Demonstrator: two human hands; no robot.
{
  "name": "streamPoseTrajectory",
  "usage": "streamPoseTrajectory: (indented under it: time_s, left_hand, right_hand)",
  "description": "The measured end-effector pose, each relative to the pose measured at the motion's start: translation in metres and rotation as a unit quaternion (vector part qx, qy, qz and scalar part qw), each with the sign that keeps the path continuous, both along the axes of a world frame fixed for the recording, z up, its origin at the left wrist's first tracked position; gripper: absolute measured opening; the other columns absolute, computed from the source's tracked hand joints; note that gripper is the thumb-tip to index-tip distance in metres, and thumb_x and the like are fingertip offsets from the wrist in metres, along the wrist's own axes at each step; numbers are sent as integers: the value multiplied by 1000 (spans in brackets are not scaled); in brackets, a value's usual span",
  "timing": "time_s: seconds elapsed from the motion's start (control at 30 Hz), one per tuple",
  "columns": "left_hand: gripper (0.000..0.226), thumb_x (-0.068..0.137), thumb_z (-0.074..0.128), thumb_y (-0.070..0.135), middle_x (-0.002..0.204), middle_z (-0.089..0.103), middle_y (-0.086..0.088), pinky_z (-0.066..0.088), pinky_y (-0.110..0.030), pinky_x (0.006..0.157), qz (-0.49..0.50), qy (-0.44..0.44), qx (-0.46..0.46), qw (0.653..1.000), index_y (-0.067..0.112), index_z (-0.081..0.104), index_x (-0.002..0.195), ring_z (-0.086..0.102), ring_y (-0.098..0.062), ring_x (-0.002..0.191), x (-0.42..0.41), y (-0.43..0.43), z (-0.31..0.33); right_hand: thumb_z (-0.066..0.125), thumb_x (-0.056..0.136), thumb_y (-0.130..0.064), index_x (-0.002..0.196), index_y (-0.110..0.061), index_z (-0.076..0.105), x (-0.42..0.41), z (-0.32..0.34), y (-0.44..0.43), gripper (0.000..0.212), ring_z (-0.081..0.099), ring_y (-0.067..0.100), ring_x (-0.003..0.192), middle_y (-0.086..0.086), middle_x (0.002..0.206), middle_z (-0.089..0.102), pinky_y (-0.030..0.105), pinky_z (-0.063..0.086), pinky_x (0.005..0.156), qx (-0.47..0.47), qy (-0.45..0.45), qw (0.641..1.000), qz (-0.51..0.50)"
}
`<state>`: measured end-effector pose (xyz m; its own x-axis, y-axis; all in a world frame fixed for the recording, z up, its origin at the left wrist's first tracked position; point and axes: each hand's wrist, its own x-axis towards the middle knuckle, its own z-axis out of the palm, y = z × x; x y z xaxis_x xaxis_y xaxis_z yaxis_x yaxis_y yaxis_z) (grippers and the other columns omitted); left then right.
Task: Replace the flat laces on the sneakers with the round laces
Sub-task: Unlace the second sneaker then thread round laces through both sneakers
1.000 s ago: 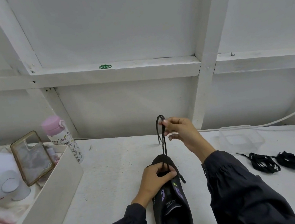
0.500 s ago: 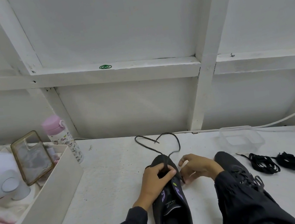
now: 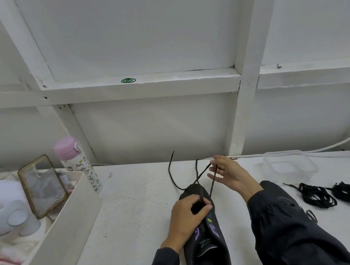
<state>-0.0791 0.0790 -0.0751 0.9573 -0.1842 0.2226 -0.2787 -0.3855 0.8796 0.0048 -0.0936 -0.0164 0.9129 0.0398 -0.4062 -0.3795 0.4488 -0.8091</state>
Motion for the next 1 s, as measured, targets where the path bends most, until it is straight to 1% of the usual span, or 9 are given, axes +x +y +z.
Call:
streamPoseTrajectory:
  time_s: [0.17, 0.3, 0.43, 0.57, 0.7, 0.77, 0.83, 0.9, 1.0]
  left_hand:
    - [10, 81, 71, 33, 90, 71, 20, 54, -30, 87, -5, -16, 7, 1000, 26, 73, 87, 67, -3, 91, 0, 0, 0]
    - [9, 83, 69, 32, 91, 70, 18, 53, -29, 85, -7, -50, 29, 998, 25, 71, 88, 66, -2, 92, -1, 0, 1]
    - [6, 83, 71, 26, 99, 65, 19, 51, -21, 88, 6, -99, 38, 994, 22, 72, 88, 63, -2, 97, -3, -2, 0]
    - [7, 81, 75, 25, 104, 59, 20, 47, -14, 90, 34, -109, 34, 993, 22, 73, 87, 60, -1, 101, -3, -2, -2]
    - [5, 82, 75, 21, 93, 65, 15, 51, -21, 86, 16, -89, 3, 996, 21, 73, 86, 64, -7, 93, -2, -2, -1]
    - [5, 82, 75, 20, 90, 66, 14, 52, -22, 85, 11, -83, -2, 996, 21, 72, 87, 65, -9, 91, -2, -3, -1]
    - [5, 82, 75, 21, 89, 67, 14, 52, -22, 84, 13, -81, -7, 997, 21, 72, 86, 66, -8, 89, -1, -3, -2]
    - [5, 81, 75, 22, 89, 68, 15, 52, -21, 82, 24, -79, -8, 997, 21, 73, 85, 66, -5, 88, -1, -3, -3]
    - [7, 80, 77, 23, 89, 71, 16, 53, -20, 81, 34, -60, -13, 998, 24, 74, 86, 66, -1, 87, 0, -3, -7]
  right_hand:
    - [54, 88, 12, 86, -12, 55, 4, 1, 17, 24, 57, 18, 73, 6, 74, 60, 49, 54, 89, 98, -52, 994, -26]
    - [48, 89, 16, 86, -8, 53, 14, 12, 14, 24, 53, 15, 61, 7, 68, 54, 38, 61, 72, 202, -95, 970, -96]
    - [54, 90, 13, 86, -6, 55, 15, 5, 2, 19, 54, 17, 60, 8, 69, 55, 37, 61, 73, 92, -92, 982, -134]
    - [57, 89, 8, 81, -7, 59, 8, -23, -19, 17, 53, 20, 65, 15, 85, 59, 32, 55, 64, -153, -22, 979, -133]
    - [64, 85, -9, 94, -13, 67, 1, -39, -32, 10, 56, 30, 100, 15, 117, 55, 32, 46, 78, -592, -18, 804, 52]
    - [70, 85, -24, 94, -13, 69, -8, -26, -28, 14, 56, 27, 106, 10, 113, 56, 30, 44, 79, -597, -59, 797, 70]
    - [73, 83, -41, 85, -8, 72, -24, -4, -16, 33, 60, 14, 85, 6, 93, 67, 23, 43, 66, -497, -84, 854, 130]
    - [74, 81, -46, 84, -3, 75, -42, 10, 0, 43, 54, 5, 67, 5, 76, 66, 15, 40, 57, -444, -88, 859, 240]
    - [80, 77, -36, 83, -12, 78, -58, 12, 21, 25, 62, 6, 72, 13, 84, 72, 27, 52, 72, -405, -170, 865, 242]
